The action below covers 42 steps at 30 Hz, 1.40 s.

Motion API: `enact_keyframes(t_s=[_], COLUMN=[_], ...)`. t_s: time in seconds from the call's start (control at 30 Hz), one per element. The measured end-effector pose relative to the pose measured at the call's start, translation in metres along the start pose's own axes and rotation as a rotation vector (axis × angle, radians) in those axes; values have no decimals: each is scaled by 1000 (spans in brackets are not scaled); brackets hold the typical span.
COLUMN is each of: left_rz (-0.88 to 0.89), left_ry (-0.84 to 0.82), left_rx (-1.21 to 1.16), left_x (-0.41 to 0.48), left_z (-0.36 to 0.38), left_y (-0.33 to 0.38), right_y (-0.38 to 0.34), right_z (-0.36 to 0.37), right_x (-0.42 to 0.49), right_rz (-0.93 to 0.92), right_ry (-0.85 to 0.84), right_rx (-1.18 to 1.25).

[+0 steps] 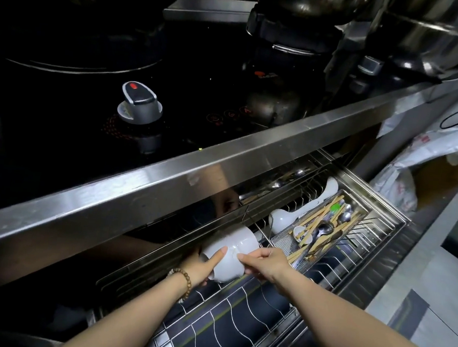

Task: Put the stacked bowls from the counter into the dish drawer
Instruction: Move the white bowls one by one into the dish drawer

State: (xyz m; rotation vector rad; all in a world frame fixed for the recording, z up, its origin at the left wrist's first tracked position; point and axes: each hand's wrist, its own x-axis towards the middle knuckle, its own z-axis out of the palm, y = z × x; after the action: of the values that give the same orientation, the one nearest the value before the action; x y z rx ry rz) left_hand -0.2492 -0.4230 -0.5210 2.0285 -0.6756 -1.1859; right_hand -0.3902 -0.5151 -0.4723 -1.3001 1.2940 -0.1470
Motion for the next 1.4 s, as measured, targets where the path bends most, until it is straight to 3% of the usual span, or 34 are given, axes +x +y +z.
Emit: enact_keyframes(t_s=[0.27, 0.4, 0.5, 0.73, 0.83, 1.17, 1.4], left_rz=[102, 106, 118, 440, 590, 1010, 1121], left_ry=[32, 19, -2, -49, -54, 181, 436], left_rx=[125, 24, -83, 0, 35, 91, 196], left_x=[-23, -45, -70, -153, -198, -356, -441], left_z=[-6, -17, -22, -41, -59, -181, -284], left_y=[7, 22, 44, 109, 142, 216, 218], right_y=[-16, -37, -53, -78, -97, -183, -254], right_z=[-6, -16, -26, -59, -74, -66, 5], right_x=[-10, -36, -67, -164, -211, -353, -416], right_rz=[-10, -31, -78, -257, -388, -836, -1066], right_ry=[-31, -66, -66, -41, 3, 20, -92], right_rx=[-97, -171, -69, 172, 147, -30, -142])
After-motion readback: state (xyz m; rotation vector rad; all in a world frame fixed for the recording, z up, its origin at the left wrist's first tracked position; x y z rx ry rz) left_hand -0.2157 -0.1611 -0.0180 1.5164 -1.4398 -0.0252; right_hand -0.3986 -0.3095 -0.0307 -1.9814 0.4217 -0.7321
